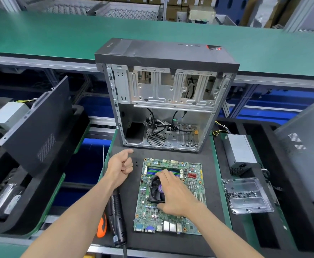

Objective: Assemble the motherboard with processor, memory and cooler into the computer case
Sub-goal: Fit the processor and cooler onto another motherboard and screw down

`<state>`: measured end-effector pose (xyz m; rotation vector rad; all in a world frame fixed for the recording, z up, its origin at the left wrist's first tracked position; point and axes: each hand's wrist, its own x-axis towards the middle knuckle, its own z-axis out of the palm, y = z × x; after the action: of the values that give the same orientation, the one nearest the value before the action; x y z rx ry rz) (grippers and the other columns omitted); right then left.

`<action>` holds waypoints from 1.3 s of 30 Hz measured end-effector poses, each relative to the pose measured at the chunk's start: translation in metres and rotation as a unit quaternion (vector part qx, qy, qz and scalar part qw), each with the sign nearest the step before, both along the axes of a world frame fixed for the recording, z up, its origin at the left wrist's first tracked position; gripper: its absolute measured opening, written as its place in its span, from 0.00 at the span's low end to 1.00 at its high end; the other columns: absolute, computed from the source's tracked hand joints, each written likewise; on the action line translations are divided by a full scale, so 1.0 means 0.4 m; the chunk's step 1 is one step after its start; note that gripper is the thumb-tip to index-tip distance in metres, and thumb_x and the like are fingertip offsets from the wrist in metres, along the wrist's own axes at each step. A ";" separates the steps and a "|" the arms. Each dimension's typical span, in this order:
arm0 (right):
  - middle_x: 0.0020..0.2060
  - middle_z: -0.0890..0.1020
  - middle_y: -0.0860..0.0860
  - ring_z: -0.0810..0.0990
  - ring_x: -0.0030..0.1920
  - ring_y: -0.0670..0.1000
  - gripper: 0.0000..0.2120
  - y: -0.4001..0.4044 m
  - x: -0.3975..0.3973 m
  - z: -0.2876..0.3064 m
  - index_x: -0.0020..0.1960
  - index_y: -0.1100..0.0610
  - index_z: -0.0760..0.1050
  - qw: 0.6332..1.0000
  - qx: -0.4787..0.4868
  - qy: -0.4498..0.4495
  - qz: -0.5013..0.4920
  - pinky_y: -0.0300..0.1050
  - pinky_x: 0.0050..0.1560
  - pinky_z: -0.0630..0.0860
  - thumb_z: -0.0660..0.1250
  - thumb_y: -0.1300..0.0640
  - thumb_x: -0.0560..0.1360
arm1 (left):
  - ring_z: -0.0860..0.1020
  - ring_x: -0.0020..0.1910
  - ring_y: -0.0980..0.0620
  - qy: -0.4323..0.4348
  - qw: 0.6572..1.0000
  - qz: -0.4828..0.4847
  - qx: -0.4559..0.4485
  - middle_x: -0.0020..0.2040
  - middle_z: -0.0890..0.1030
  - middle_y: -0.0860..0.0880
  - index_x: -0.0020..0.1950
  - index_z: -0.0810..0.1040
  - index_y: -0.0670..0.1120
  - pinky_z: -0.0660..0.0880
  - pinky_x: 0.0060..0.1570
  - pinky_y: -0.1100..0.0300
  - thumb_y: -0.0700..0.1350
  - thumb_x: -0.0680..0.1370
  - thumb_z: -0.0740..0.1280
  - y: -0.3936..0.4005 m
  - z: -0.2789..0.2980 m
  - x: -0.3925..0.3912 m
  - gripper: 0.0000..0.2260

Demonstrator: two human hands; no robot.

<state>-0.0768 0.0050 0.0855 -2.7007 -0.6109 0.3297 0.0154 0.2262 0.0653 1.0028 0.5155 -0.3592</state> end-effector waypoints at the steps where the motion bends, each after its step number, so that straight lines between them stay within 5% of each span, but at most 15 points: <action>1: 0.66 0.66 0.50 0.67 0.65 0.52 0.42 0.000 0.000 0.000 0.75 0.56 0.59 1.000 0.000 0.000 0.000 0.47 0.68 0.67 0.75 0.47 0.69 | 0.56 0.24 0.57 0.004 0.998 0.018 -0.064 0.29 0.62 0.50 0.61 0.75 0.40 0.54 0.21 0.64 0.34 0.82 0.52 0.007 -0.002 0.002 0.14; 4: 0.65 0.66 0.50 0.67 0.64 0.52 0.41 0.001 0.000 -0.001 0.75 0.56 0.59 1.000 0.002 -0.002 -0.002 0.46 0.67 0.67 0.76 0.47 0.69 | 0.55 0.26 0.56 0.018 0.991 0.028 -0.126 0.31 0.65 0.48 0.57 0.77 0.35 0.54 0.20 0.65 0.30 0.71 0.55 0.028 -0.013 0.013 0.18; 7: 0.64 0.66 0.50 0.67 0.63 0.52 0.41 0.001 0.000 -0.003 0.74 0.55 0.59 1.000 0.005 -0.004 -0.003 0.45 0.65 0.67 0.75 0.47 0.68 | 0.58 0.22 0.56 -0.022 0.988 -0.063 0.136 0.24 0.66 0.51 0.41 0.80 0.38 0.54 0.21 0.64 0.34 0.72 0.63 0.020 -0.020 0.022 0.06; 9: 0.64 0.66 0.49 0.67 0.62 0.52 0.41 0.001 0.000 -0.004 0.74 0.55 0.60 1.000 0.007 -0.006 -0.004 0.45 0.65 0.68 0.75 0.47 0.68 | 0.71 0.26 0.57 -0.092 0.895 -0.144 0.411 0.26 0.78 0.55 0.37 0.86 0.45 0.65 0.27 0.65 0.38 0.72 0.70 0.008 -0.028 0.022 0.07; 11: 0.64 0.67 0.49 0.67 0.62 0.52 0.40 0.001 0.000 -0.003 0.73 0.55 0.60 1.000 0.008 -0.007 -0.003 0.46 0.65 0.69 0.76 0.47 0.68 | 0.80 0.39 0.59 -0.144 0.790 -0.203 0.560 0.34 0.84 0.57 0.39 0.88 0.50 0.74 0.39 0.65 0.41 0.71 0.74 -0.006 -0.032 0.020 0.05; 14: 0.63 0.67 0.50 0.67 0.62 0.52 0.40 0.001 0.000 -0.003 0.73 0.56 0.61 1.000 0.008 -0.007 -0.003 0.46 0.65 0.68 0.75 0.47 0.68 | 0.81 0.49 0.51 -0.156 0.732 -0.225 0.623 0.43 0.87 0.52 0.45 0.88 0.49 0.77 0.51 0.59 0.44 0.73 0.76 -0.018 -0.049 0.021 0.02; 20: 0.63 0.66 0.49 0.67 0.62 0.52 0.40 0.002 0.000 -0.005 0.73 0.56 0.60 1.000 0.006 -0.004 -0.005 0.48 0.65 0.68 0.75 0.48 0.68 | 0.78 0.51 0.44 -0.165 0.688 -0.249 0.661 0.44 0.85 0.47 0.46 0.86 0.48 0.73 0.49 0.56 0.44 0.77 0.71 -0.025 -0.058 0.027 0.04; 22: 0.63 0.66 0.50 0.67 0.62 0.52 0.41 0.002 0.000 -0.005 0.73 0.56 0.60 1.000 0.004 -0.004 -0.004 0.47 0.65 0.68 0.75 0.48 0.68 | 0.78 0.44 0.50 -0.171 0.728 -0.221 0.626 0.38 0.82 0.52 0.41 0.82 0.47 0.72 0.44 0.57 0.43 0.78 0.69 -0.031 -0.049 0.027 0.06; 23: 0.63 0.66 0.50 0.67 0.61 0.52 0.41 0.001 0.001 -0.005 0.73 0.56 0.60 1.000 0.004 -0.004 -0.003 0.48 0.65 0.68 0.76 0.48 0.68 | 0.76 0.37 0.52 -0.156 0.790 -0.182 0.565 0.34 0.80 0.53 0.39 0.81 0.47 0.70 0.38 0.59 0.42 0.78 0.67 -0.035 -0.043 0.027 0.08; 25: 0.62 0.67 0.49 0.67 0.61 0.52 0.40 0.002 0.001 -0.005 0.73 0.56 0.60 1.000 0.007 -0.003 -0.003 0.47 0.65 0.68 0.75 0.48 0.68 | 0.64 0.24 0.53 -0.101 0.943 -0.058 0.312 0.27 0.68 0.53 0.35 0.73 0.45 0.60 0.24 0.63 0.38 0.78 0.60 -0.037 -0.027 0.027 0.11; 27: 0.63 0.67 0.49 0.67 0.61 0.51 0.40 0.001 0.002 -0.006 0.73 0.56 0.60 1.000 0.009 -0.004 -0.002 0.46 0.65 0.68 0.75 0.48 0.68 | 0.53 0.23 0.56 -0.052 0.995 0.028 0.082 0.26 0.59 0.53 0.34 0.66 0.46 0.51 0.19 0.64 0.35 0.75 0.55 -0.026 -0.016 0.029 0.11; 29: 0.62 0.66 0.49 0.67 0.61 0.51 0.40 0.001 0.002 -0.007 0.73 0.56 0.60 1.000 0.011 -0.004 -0.002 0.45 0.64 0.68 0.75 0.48 0.68 | 0.51 0.25 0.56 -0.035 0.998 0.045 -0.032 0.26 0.58 0.53 0.32 0.66 0.45 0.49 0.19 0.63 0.37 0.73 0.52 -0.011 -0.007 0.027 0.10; 32: 0.62 0.67 0.49 0.67 0.60 0.51 0.39 0.001 0.002 -0.008 0.72 0.55 0.60 1.000 0.014 -0.003 -0.004 0.46 0.64 0.68 0.76 0.47 0.68 | 0.51 0.25 0.56 -0.018 0.999 0.045 -0.012 0.27 0.57 0.52 0.29 0.68 0.43 0.49 0.21 0.63 0.39 0.74 0.52 -0.013 -0.013 0.033 0.14; 35: 0.62 0.67 0.49 0.67 0.60 0.51 0.39 0.000 0.003 -0.009 0.72 0.55 0.61 1.000 0.013 -0.005 -0.002 0.46 0.63 0.69 0.76 0.47 0.67 | 0.58 0.23 0.52 -0.034 0.970 -0.008 0.240 0.23 0.63 0.51 0.30 0.72 0.42 0.54 0.23 0.64 0.40 0.74 0.62 -0.027 -0.027 0.046 0.12; 39: 0.61 0.67 0.49 0.67 0.60 0.51 0.40 -0.001 0.004 -0.010 0.72 0.55 0.61 1.000 0.013 -0.006 -0.003 0.46 0.64 0.69 0.76 0.47 0.67 | 0.80 0.40 0.60 -0.145 0.798 -0.170 0.560 0.35 0.83 0.59 0.40 0.87 0.49 0.73 0.42 0.65 0.42 0.72 0.74 -0.024 -0.055 0.044 0.03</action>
<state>-0.0752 0.0048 0.0816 -2.6808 -0.6073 0.3018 0.0331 0.2166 0.0432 2.2929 0.2231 -0.1813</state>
